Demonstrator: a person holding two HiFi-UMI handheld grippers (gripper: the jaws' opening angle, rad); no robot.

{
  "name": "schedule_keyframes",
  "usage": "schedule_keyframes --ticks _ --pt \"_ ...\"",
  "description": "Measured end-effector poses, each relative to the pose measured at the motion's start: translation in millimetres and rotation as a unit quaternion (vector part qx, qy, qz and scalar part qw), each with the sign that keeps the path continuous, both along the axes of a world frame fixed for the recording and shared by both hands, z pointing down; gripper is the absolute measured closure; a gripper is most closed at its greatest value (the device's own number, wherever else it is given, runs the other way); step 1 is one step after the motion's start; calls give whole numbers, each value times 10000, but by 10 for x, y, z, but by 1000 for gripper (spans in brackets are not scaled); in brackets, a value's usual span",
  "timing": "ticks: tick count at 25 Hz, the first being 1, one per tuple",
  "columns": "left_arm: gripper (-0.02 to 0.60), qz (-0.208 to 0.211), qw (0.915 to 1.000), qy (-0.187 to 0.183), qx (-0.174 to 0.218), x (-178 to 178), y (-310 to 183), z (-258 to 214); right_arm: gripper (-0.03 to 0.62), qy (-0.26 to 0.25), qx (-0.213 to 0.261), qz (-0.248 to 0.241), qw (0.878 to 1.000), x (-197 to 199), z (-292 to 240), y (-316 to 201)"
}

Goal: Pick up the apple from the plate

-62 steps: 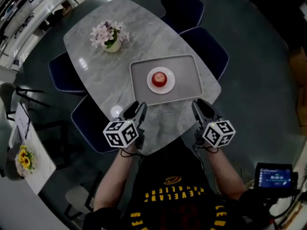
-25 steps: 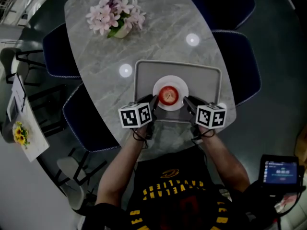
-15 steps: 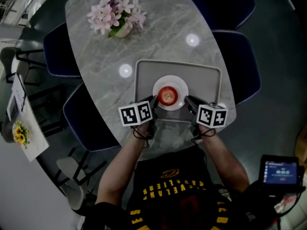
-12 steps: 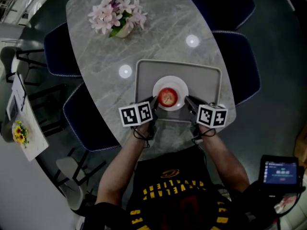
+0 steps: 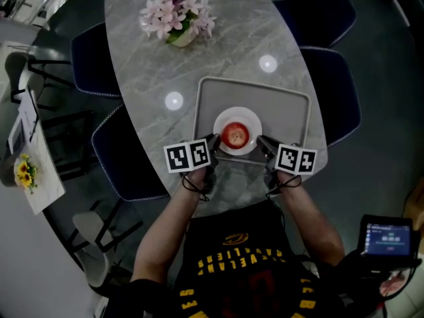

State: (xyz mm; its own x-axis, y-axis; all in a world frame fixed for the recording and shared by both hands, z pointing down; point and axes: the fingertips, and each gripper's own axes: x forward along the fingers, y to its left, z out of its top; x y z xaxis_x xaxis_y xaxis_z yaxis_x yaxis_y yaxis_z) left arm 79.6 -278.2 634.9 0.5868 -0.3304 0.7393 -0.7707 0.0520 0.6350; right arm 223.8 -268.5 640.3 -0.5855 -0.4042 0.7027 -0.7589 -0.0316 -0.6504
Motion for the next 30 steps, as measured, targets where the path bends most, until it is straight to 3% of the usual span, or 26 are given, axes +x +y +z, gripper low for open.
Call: schedule_keyframes --ticks 12,20,30 --pt "538 -323 9993 160 -8 -400 595 -168 546 -100 -85 -327 9994 -400 -171 446" --pt "538 -648 9976 178 -147 -854 1263 -131 549 -76 -124 -697 9975 -864 -186 989" --pt "538 -693 9972 265 -65 -1399 2010 -137 549 -50 -45 -770 9970 -1407 -214 1734"
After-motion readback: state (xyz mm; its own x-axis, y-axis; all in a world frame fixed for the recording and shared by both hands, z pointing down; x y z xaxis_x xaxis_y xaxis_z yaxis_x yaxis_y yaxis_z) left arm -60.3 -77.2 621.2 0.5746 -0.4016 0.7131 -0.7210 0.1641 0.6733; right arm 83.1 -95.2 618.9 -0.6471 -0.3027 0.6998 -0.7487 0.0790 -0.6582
